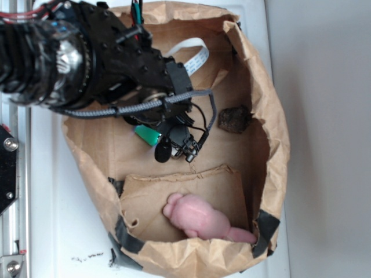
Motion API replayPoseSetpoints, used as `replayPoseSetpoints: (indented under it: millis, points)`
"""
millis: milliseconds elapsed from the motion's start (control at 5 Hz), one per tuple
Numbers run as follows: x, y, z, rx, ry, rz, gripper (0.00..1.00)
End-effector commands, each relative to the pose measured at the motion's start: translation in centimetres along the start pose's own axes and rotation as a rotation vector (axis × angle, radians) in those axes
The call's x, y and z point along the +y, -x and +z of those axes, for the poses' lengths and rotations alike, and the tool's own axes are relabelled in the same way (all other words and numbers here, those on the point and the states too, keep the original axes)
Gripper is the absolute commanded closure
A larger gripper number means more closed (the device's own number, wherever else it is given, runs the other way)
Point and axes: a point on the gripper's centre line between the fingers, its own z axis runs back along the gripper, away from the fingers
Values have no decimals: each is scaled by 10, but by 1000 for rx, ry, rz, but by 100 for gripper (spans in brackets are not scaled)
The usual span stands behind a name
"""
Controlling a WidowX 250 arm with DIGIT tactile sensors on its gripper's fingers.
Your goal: Grab the green block.
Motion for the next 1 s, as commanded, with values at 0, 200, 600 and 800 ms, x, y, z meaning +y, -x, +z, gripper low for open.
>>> replayPoseSetpoints:
  millis: [0, 200, 600, 800]
  points:
    - [-19, 1, 65, -110, -74, -78, 100]
    - [-25, -3, 103, -86, -153, -141, 100]
    - [-12, -21, 147, -49, -51, -282, 100]
    - [-5, -27, 158, -18, -19, -374, 100]
